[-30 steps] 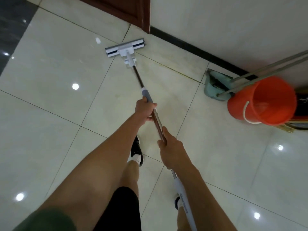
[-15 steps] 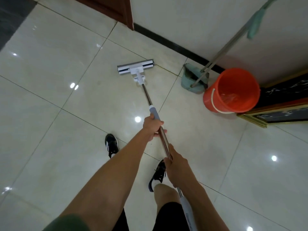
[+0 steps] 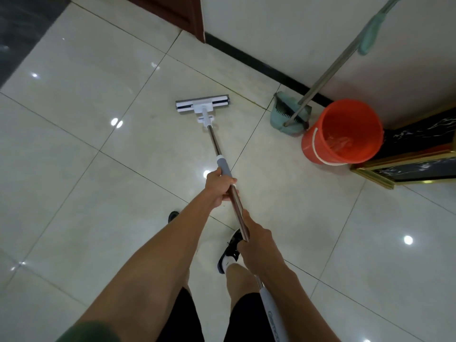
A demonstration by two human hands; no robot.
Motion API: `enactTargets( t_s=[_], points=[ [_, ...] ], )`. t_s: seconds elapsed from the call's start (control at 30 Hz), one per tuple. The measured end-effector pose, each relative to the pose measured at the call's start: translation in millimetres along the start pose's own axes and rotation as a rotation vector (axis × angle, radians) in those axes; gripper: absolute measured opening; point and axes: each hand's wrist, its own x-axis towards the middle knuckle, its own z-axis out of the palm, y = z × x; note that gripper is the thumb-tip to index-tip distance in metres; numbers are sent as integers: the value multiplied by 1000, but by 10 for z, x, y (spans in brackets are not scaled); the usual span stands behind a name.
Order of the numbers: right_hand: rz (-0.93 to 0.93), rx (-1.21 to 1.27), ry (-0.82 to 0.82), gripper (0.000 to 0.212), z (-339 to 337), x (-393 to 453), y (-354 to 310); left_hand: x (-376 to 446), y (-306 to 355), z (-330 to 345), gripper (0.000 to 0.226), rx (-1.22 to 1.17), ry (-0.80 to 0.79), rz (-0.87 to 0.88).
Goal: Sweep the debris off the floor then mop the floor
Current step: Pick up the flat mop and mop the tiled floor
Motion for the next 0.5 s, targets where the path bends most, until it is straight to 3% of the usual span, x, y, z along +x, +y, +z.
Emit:
enactTargets(
  t_s=[0.5],
  points=[
    [-249, -432, -206, 60, 669, 128, -952, -355, -70, -1651, 84, -372, 220, 34]
  ],
)
